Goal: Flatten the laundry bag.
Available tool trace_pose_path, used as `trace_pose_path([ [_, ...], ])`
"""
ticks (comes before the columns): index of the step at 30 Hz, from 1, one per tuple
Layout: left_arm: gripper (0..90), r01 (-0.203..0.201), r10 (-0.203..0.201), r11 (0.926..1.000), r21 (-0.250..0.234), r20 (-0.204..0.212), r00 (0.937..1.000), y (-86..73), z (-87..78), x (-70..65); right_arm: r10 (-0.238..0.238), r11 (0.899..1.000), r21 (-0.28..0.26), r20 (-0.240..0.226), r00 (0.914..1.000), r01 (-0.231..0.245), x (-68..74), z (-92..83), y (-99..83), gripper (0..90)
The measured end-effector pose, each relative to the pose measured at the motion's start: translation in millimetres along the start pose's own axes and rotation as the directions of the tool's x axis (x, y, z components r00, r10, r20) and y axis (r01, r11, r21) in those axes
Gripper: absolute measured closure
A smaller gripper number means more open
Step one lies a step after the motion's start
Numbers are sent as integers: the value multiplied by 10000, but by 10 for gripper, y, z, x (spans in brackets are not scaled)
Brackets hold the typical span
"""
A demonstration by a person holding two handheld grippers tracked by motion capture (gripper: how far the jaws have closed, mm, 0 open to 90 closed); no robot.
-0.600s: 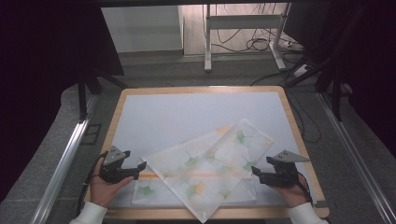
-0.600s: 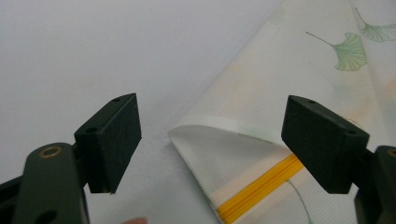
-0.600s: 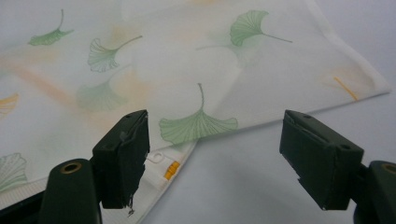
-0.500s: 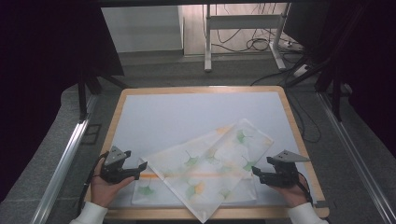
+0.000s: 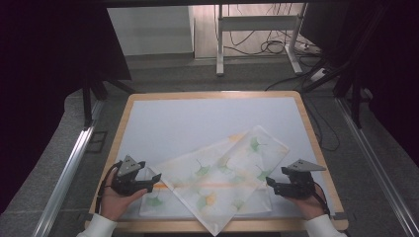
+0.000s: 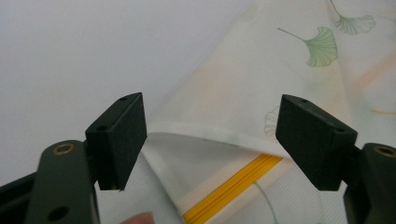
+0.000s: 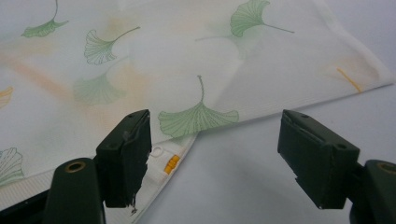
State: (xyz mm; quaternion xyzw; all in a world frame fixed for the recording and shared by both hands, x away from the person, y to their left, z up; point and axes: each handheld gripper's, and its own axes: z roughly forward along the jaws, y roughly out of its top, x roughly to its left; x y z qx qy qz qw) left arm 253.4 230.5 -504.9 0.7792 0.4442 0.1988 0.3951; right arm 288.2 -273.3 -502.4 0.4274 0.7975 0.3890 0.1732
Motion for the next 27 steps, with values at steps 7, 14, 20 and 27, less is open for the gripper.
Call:
trace_pose_path([
  [7,246,-178,180,9998,-54,425,9989,45,9,-92,31,10000,79,-16,10000,-31,5,6,-5,261],
  [14,248,-316,315,9995,4,712,9970,83,50,-183,48,9998,201,2,10000,-48,4,21,-10,261],
  [20,248,-469,461,9989,76,837,9954,93,70,-241,173,9996,228,-3,9999,-173,-6,26,-12,260],
  [27,248,-520,509,9986,55,1256,9908,126,94,-343,138,9993,352,-78,9999,-135,6,41,-17,267],
])
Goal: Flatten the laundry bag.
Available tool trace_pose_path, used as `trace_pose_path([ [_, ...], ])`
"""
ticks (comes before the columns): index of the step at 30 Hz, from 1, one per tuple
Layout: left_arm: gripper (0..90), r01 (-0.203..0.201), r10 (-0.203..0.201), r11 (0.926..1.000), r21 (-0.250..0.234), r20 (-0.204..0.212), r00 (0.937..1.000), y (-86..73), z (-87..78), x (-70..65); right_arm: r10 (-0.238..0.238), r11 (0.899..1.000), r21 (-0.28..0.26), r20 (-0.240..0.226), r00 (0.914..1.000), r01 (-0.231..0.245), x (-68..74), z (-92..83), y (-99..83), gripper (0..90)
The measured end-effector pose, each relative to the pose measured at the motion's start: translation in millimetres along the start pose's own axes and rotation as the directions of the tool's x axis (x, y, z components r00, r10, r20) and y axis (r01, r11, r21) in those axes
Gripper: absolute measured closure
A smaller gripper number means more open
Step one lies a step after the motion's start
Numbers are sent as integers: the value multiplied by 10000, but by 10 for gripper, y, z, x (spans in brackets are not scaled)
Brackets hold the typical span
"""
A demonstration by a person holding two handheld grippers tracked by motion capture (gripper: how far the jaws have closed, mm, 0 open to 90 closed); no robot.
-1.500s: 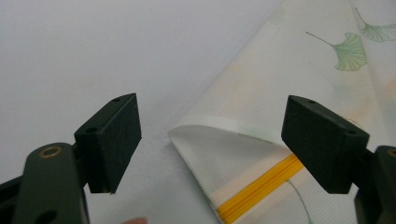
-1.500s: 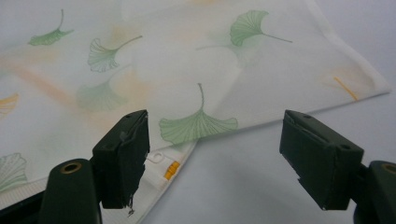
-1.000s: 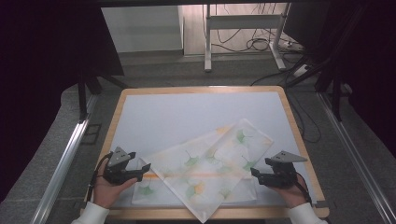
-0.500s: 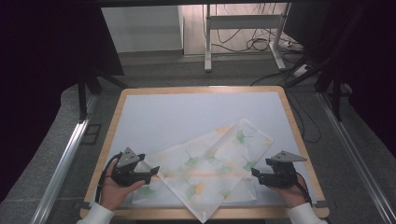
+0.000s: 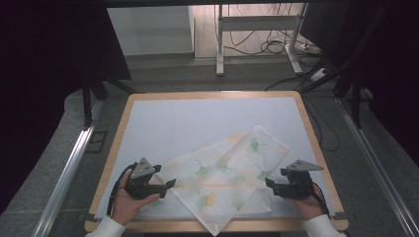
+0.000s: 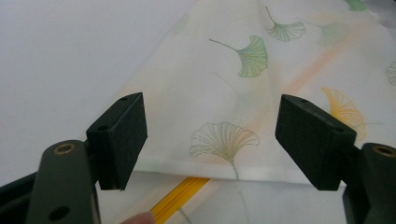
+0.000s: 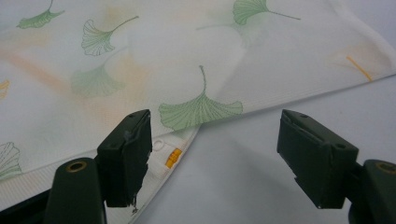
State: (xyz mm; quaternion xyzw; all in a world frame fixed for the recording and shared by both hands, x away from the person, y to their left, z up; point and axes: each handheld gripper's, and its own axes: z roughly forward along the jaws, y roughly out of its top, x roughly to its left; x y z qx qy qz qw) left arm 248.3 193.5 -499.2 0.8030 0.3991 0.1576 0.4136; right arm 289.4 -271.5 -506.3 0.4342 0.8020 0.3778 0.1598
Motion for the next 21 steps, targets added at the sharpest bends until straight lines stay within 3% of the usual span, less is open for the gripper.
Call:
trace_pose_path([
  [10,249,-410,405,9991,136,344,9986,43,58,-143,-17,10000,17,1,10000,17,2,7,-2,272],
  [17,256,-512,499,9986,155,738,9960,76,120,-253,161,9999,52,-282,9995,-160,16,16,-1,274],
  [21,255,-895,869,9957,219,1004,9911,131,222,-391,69,10000,30,-554,9984,-67,53,20,2,346],
])
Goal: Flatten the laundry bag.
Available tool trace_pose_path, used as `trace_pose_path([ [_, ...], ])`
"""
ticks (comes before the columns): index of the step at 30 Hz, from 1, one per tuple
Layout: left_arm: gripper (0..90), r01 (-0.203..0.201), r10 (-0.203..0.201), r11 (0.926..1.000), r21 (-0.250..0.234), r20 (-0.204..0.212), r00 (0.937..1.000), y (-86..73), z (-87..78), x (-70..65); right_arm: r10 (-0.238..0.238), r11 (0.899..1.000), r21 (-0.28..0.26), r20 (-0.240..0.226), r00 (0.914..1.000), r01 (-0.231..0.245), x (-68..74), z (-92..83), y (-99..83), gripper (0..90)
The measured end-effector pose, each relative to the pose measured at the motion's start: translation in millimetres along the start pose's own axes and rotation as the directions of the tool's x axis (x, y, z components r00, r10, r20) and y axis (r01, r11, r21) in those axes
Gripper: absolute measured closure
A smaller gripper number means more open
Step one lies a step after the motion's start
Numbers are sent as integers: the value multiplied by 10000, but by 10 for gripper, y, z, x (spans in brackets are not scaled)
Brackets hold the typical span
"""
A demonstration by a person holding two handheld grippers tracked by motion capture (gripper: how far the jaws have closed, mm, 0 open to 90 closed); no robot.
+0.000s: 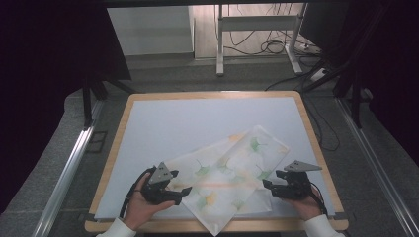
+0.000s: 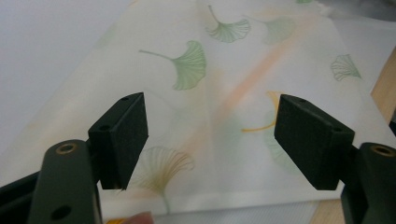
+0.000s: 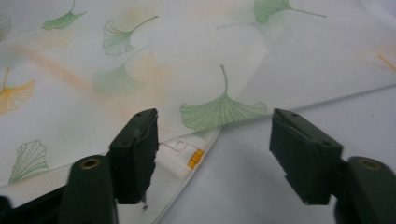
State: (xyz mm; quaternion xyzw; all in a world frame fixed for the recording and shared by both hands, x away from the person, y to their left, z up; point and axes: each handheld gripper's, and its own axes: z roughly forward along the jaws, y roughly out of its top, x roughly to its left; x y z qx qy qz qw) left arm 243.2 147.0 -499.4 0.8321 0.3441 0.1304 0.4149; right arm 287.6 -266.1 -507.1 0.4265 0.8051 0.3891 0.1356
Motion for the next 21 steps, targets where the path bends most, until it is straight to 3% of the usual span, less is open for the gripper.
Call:
trace_pose_path([
  [5,252,-305,301,9993,215,182,9994,38,90,-91,-241,9997,-61,-286,9993,239,26,-21,6,471],
  [10,242,-431,424,9987,282,262,9988,58,122,-130,-394,9992,-31,-298,9988,393,41,-18,8,539],
  [13,233,-461,449,9984,313,382,9983,72,150,-170,-607,9981,-74,-338,9976,605,60,-26,13,647],
  [21,190,-904,852,9948,468,1028,9910,104,279,-392,-961,9953,60,-769,9924,968,101,-26,15,861],
])
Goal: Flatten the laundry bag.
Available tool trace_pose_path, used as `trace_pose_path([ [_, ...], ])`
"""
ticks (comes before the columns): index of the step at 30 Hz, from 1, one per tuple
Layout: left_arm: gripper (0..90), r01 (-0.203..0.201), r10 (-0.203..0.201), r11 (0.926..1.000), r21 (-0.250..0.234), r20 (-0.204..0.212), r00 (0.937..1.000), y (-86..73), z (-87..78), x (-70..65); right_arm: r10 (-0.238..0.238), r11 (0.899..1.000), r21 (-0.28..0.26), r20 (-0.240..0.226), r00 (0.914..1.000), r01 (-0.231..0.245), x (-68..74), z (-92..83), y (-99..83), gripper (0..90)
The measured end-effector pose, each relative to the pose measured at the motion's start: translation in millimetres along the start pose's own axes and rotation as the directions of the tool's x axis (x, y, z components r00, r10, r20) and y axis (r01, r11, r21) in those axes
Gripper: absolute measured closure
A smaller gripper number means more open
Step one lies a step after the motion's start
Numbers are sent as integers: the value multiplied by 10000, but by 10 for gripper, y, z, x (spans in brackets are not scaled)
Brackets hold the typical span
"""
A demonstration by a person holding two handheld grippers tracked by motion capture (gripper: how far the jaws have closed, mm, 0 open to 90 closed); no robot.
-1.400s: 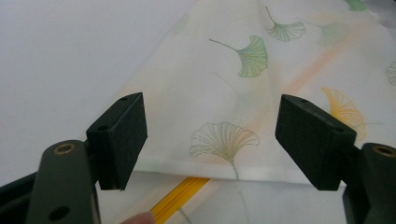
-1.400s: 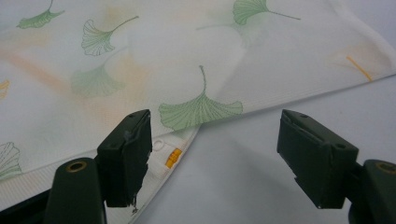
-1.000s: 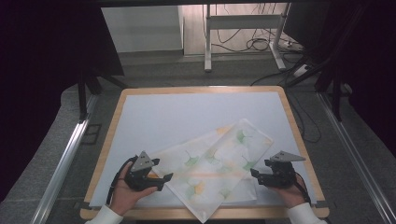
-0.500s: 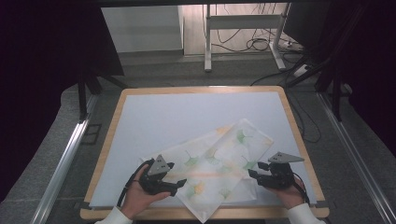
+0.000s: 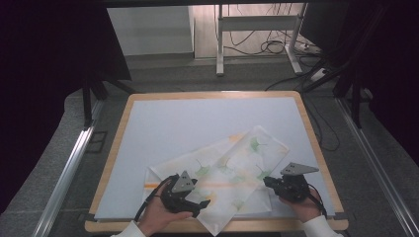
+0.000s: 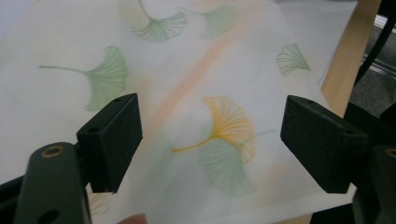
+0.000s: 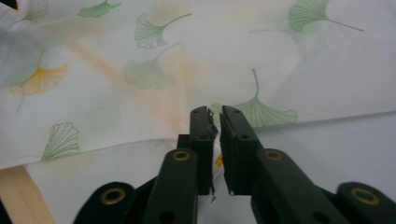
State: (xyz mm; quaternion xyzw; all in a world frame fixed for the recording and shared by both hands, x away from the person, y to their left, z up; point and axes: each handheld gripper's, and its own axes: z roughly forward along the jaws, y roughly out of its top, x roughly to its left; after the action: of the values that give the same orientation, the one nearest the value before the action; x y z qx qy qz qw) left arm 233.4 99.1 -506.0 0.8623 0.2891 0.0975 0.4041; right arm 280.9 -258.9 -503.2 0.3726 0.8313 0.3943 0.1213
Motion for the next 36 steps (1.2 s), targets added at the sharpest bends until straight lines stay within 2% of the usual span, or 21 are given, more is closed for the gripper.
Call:
trace_pose_path([
  [2,170,-196,195,9998,48,292,9994,25,71,-82,-47,10000,11,-120,9999,47,6,3,3,880],
  [8,115,-552,525,9979,346,744,9958,46,229,-235,-168,9998,49,-269,9995,170,41,13,0,887],
  [13,93,-762,717,9959,495,877,9936,36,316,-322,-215,9997,103,-291,9993,219,50,27,-2,886],
  [15,94,-974,913,9933,616,946,9913,30,340,-348,-209,9997,106,-302,9993,212,51,28,-2,880],
  [20,87,-1126,1040,9911,714,1145,9880,8,408,-437,-168,9996,223,-352,9992,176,58,43,-6,865],
  [22,84,-1411,1291,9854,952,1218,9841,-5,440,-466,-227,9995,192,-436,9988,236,64,45,-4,874],
  [26,85,-1604,1466,9804,1143,1201,9819,-30,490,-499,-240,9993,282,-540,9983,256,70,55,-6,891],
  [28,76,-1858,1733,9750,1218,1067,9791,-42,515,-531,-264,9991,308,-574,9980,282,71,61,-7,892],
  [31,75,-2010,1902,9718,1234,940,9772,-49,521,-548,-278,9989,366,-603,9978,300,76,67,-7,892],
  [32,72,-2206,2110,9668,1287,839,9739,-53,529,-568,-270,9988,390,-614,9977,295,76,70,-8,892],
  [35,65,-2457,2400,9600,1340,573,9691,-63,538,-596,-277,9986,443,-602,9978,304,77,80,-10,892],
  [36,93,-2457,2400,9600,1340,573,9691,-63,538,-596,-277,9986,443,-602,9978,304,77,80,-10,892],
])
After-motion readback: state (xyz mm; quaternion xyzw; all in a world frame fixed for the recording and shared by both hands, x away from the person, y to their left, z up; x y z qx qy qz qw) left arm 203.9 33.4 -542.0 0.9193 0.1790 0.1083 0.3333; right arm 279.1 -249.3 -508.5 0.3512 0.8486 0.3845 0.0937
